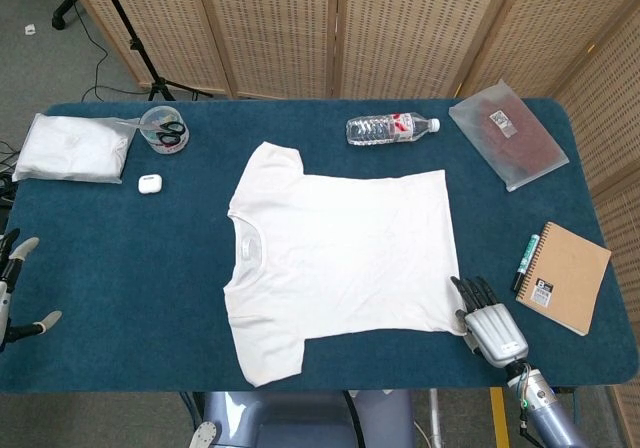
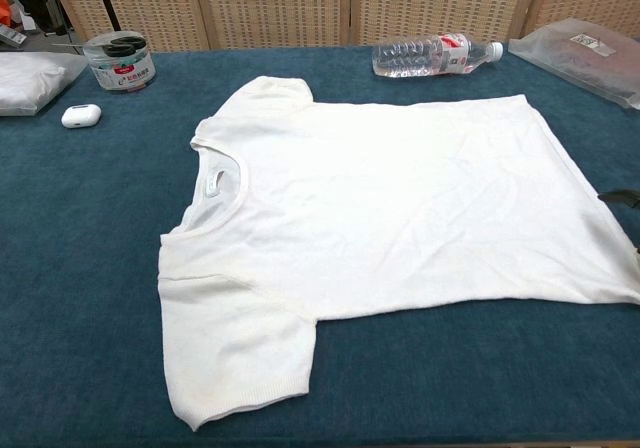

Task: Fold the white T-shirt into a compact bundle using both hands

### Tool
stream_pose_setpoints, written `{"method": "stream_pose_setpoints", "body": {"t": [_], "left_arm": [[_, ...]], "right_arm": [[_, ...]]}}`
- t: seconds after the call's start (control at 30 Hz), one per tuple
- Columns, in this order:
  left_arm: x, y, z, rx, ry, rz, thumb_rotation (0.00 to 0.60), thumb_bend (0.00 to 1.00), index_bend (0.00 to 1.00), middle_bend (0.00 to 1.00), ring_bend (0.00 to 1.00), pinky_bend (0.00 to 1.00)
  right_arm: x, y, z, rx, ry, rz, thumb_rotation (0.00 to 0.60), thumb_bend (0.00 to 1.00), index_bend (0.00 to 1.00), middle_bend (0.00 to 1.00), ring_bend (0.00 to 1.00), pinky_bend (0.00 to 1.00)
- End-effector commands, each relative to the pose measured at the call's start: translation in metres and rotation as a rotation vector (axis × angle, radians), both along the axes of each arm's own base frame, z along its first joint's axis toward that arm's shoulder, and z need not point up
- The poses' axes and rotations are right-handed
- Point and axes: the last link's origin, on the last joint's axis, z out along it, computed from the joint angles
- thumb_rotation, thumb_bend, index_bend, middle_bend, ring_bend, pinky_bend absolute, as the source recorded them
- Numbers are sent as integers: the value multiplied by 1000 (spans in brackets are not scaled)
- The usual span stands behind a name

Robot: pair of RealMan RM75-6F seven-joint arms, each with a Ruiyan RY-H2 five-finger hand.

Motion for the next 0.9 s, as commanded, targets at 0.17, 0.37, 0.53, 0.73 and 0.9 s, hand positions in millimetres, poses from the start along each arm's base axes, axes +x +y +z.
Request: {"method": "stream_pose_setpoints", "body": {"t": [0.17, 0.37, 0.53, 0.73, 0.9], "left_arm": [[13, 1, -23, -97, 11, -207, 600, 0, 0, 0, 0, 0], [24, -7, -75, -319, -26, -436, 600, 8, 162, 0, 0, 0], [34, -8, -119, -466, -35, -564, 600, 94, 316, 0, 0, 0], [54, -5, -161, -626, -71, -607, 600, 170, 352, 0, 0, 0], [75, -2, -174, -749, -56, -592, 600, 313, 356, 0, 0, 0]], "right_arm": [[7, -5, 2, -19, -70, 20, 600, 539, 669, 4, 0, 0], [16, -10, 6, -30, -104, 19, 600, 569, 669, 6, 0, 0], [19, -12, 10, -33, -110, 9, 600, 613, 670, 6, 0, 0], [18, -10, 12, -33, -106, 2, 600, 620, 670, 6, 0, 0], [16, -11, 11, -27, -99, -4, 600, 628, 669, 6, 0, 0]]}}
